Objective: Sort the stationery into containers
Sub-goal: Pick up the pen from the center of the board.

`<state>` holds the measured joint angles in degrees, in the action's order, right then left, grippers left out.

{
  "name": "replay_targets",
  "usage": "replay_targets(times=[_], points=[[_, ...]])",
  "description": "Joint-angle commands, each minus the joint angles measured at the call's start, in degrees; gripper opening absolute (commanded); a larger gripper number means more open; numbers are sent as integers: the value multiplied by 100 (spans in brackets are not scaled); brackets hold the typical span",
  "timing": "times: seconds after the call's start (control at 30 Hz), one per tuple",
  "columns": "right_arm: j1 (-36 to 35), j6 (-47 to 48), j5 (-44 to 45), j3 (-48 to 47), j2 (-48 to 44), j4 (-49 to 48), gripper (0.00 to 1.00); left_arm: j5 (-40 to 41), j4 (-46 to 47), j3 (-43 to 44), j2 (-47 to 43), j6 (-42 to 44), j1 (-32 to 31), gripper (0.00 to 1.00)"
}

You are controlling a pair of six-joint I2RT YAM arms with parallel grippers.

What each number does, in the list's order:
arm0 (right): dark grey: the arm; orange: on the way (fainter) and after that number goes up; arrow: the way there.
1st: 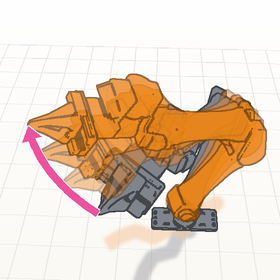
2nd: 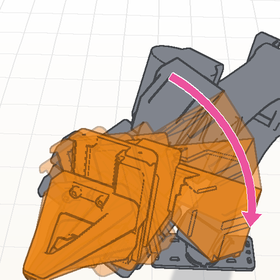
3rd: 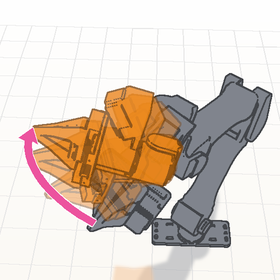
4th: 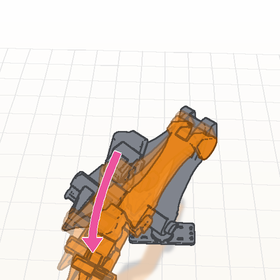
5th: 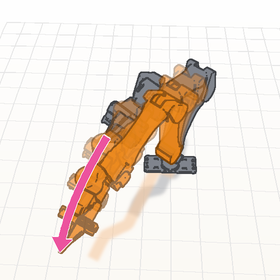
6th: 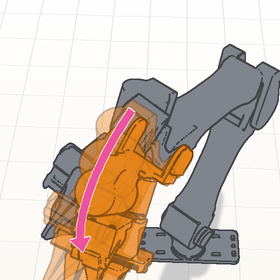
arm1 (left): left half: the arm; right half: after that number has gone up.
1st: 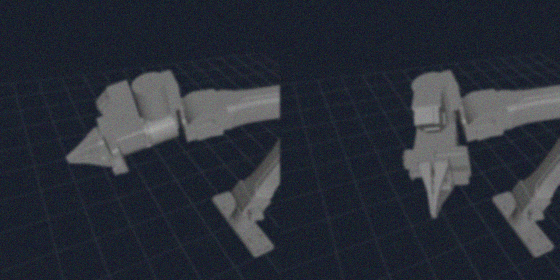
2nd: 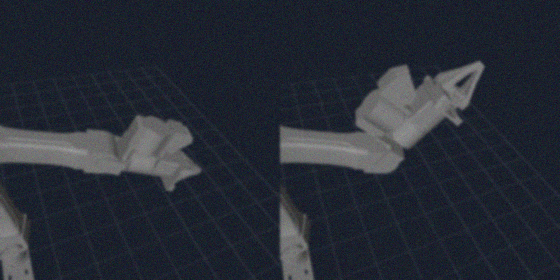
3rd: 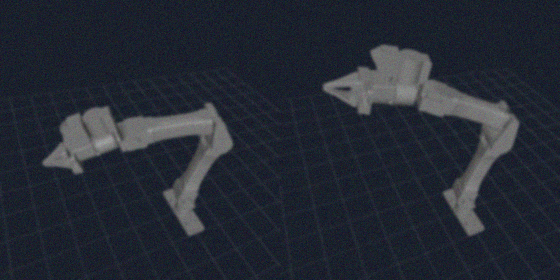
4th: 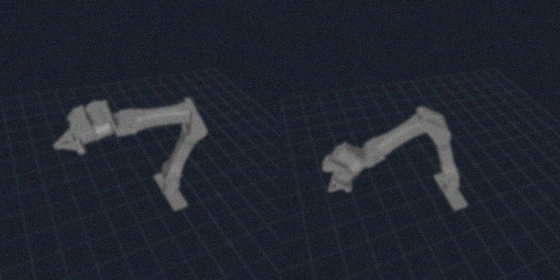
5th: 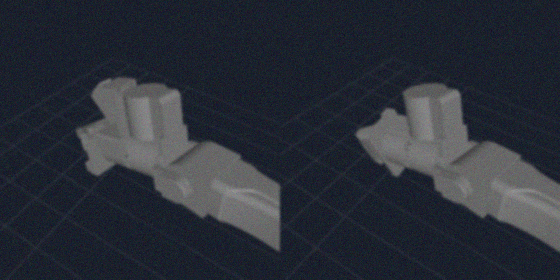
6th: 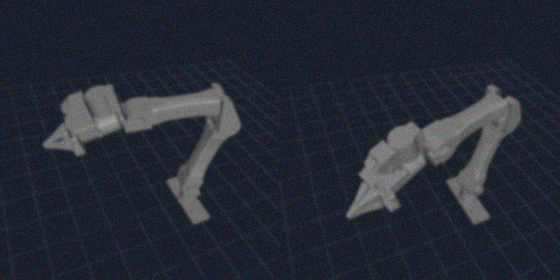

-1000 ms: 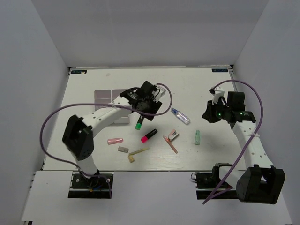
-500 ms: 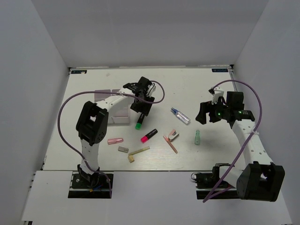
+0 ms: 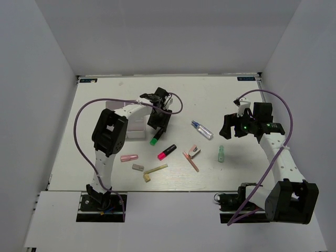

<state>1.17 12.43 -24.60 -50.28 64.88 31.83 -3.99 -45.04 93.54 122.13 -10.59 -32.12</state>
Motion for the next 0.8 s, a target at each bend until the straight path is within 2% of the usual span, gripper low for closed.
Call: replay_targets(times=[0.0, 0.4, 0.57, 0.77], points=[[32, 41, -36, -105, 7, -54, 90, -190, 4, 130, -145, -57, 179, 65], [41, 14, -45, -96, 16, -46, 90, -453, -111, -28, 75, 83, 101, 61], [50, -3, -97, -113, 16, -46, 90, -506, -137, -265, 39, 127, 74, 55], [50, -12, -124, -96, -37, -46, 90, 161, -348, -380, 136, 224, -145, 53]])
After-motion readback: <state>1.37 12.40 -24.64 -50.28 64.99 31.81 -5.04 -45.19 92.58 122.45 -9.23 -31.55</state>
